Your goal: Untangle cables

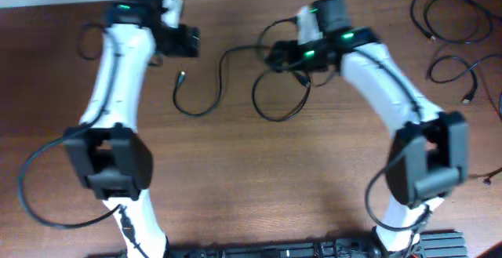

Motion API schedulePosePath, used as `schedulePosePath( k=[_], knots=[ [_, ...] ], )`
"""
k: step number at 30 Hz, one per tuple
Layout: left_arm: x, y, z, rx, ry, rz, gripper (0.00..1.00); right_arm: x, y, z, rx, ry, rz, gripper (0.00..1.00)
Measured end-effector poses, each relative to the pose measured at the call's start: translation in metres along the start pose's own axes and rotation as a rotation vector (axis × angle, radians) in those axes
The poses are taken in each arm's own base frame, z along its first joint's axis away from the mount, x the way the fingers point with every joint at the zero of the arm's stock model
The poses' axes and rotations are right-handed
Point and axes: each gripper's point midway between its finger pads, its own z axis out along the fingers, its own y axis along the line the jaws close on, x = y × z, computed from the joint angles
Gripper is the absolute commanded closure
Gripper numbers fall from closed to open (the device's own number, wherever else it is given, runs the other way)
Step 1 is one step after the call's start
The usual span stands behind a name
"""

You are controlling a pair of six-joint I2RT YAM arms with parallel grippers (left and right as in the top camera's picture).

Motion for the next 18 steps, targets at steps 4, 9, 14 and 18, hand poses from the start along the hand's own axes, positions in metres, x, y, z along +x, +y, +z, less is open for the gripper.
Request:
schedulePosePath(
  k=[4,9,14,18],
  knots=[
    [0.0,0.077,-0.029,0.107,-0.041,-0.205,0.01,0.017,0.091,0.094,-0.054,-0.083,-0.172,0.19],
    [0.012,0.078,-0.032,0.172,-0.001,-0.248,0.01,0.04,0.11,0.173,0.0,-0.183,-0.209,0.96],
    [0.014,0.077,-0.033,0.176,0.006,-0.249,0.01,0.052,0.086,0.131,0.12,-0.048,-0.182,0.96],
    [0.014,0.076,-0.033,0.18,0.007,-0.25,0.01,0.054,0.047,0.022,0.242,0.111,-0.325,0.86]
  ],
)
